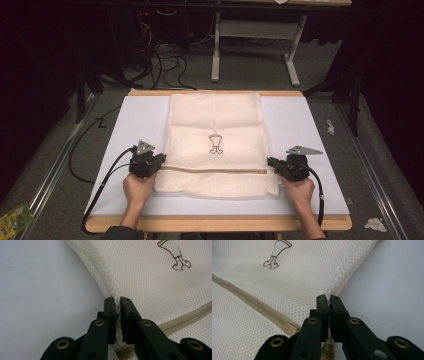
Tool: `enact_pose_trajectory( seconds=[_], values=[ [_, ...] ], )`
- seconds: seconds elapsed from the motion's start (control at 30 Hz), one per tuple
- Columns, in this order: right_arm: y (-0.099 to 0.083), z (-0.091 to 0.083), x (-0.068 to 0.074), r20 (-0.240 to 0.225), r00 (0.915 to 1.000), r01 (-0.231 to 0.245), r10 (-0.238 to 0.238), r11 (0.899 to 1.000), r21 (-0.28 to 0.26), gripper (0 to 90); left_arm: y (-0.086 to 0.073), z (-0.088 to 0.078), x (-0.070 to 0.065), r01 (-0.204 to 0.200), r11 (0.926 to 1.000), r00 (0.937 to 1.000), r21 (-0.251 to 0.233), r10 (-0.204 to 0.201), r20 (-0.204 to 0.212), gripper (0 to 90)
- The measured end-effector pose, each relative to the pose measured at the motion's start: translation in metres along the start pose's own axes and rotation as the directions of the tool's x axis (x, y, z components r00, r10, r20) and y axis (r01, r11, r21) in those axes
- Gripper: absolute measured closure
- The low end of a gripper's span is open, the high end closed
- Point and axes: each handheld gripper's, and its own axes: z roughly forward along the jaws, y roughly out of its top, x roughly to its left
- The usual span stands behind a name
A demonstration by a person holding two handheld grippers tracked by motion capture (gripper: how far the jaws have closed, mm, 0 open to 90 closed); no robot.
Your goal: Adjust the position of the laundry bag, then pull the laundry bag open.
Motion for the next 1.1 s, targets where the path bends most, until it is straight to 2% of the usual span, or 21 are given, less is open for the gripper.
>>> enact_pose_trajectory(
  seconds=[0.13, 0.4, 0.7, 0.87, 1.03, 1.07, 1.1],
  values=[
    [0.0, 0.001, 0.0, 0.001, 1.0, -0.009, 0.009, 1.0, -0.007, 87.4, -0.003, 0.001, 0.002, 0.006, 1.0, 1.0, -0.001, -0.006, 0.0, 82.7],
    [0.0, 0.003, 0.0, 0.015, 0.9999, 0.003, -0.003, 1.0, -0.005, 85.2, -0.003, 0.002, 0.001, 0.01, 0.9999, 0.9999, -0.003, -0.01, -0.013, 81.2],
    [0.0, 0.002, 0.001, 0.03, 0.9996, 0.002, -0.002, 1.0, 0.002, 79.1, -0.004, -0.006, -0.002, -0.006, 0.9989, 0.9998, -0.046, 0.005, -0.021, 73.9],
    [0.0, -0.002, 0.0, 0.031, 0.9995, 0.001, 0.0, 1.0, -0.015, 71.4, -0.004, -0.007, -0.011, -0.029, 0.9971, 0.9996, -0.07, 0.029, -0.006, 68.5],
    [-0.002, -0.006, -0.002, 0.037, 0.9993, -0.004, 0.005, 1.0, -0.008, 64.3, -0.001, -0.005, -0.027, -0.066, 0.9944, 0.9976, -0.082, 0.068, 0.016, 61.9],
    [-0.003, -0.007, -0.003, 0.032, 0.9995, -0.007, 0.007, 1.0, -0.004, 61.3, 0.001, -0.003, -0.034, -0.078, 0.9936, 0.9964, -0.083, 0.08, 0.028, 61.1],
    [-0.003, -0.007, -0.003, 0.032, 0.9995, -0.007, 0.007, 1.0, -0.004, 61.3, 0.001, -0.003, -0.034, -0.078, 0.9936, 0.9964, -0.083, 0.08, 0.028, 60.2]
  ],
)
